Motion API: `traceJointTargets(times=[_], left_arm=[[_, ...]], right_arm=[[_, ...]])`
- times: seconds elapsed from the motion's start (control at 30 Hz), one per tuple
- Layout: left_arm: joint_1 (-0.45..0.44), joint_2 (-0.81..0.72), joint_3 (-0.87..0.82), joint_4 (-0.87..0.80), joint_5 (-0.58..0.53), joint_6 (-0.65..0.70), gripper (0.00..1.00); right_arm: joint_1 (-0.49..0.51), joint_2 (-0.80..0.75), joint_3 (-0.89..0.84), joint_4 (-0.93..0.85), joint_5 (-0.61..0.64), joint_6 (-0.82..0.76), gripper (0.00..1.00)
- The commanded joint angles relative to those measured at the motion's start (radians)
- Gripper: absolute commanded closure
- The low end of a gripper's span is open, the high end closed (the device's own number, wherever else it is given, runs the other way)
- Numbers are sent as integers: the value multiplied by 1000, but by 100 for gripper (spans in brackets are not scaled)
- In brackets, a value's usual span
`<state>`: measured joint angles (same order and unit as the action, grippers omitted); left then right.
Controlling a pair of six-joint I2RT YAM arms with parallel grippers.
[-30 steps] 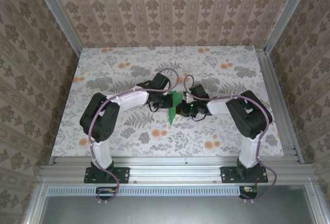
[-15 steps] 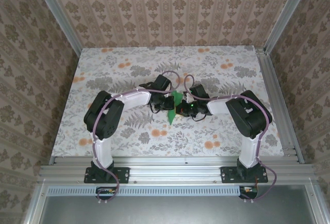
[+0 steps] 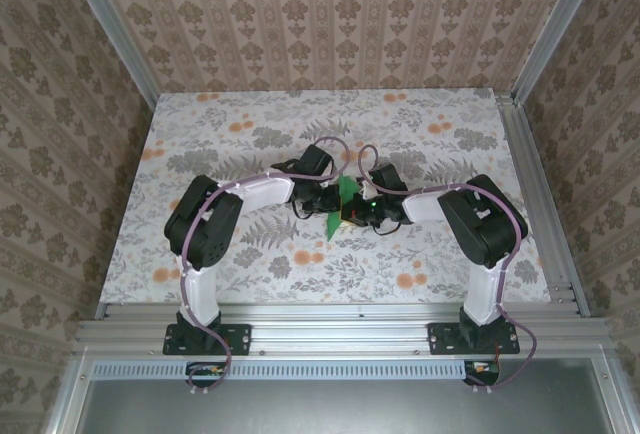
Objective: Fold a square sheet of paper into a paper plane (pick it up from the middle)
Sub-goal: Fold the wing for the fifth time at the center of the table.
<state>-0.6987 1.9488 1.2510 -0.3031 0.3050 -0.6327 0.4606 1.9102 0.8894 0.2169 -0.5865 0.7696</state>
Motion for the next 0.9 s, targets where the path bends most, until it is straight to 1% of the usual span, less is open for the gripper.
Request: traceJointTargets(times=[0.0,0.2,0.43,0.73,0.87], left_arm=[[-11,8,18,62,64,-34,90],[-9,-29,-3,60,60,-40,89],[1,-68,-36,122,73,-78,90],[15,-83,-66,88,51,-53,90],[20,-86,-79,83,41,-45,90]], right_arm=[[-3,35,-25,0,34,-12,100],[-3,23,-23,-24,49,-25,100],[-3,14,-16,-72,68,-47,100],[1,-24,7,-135,96,-68,100],[7,-51,35,-211,138,-80,100]])
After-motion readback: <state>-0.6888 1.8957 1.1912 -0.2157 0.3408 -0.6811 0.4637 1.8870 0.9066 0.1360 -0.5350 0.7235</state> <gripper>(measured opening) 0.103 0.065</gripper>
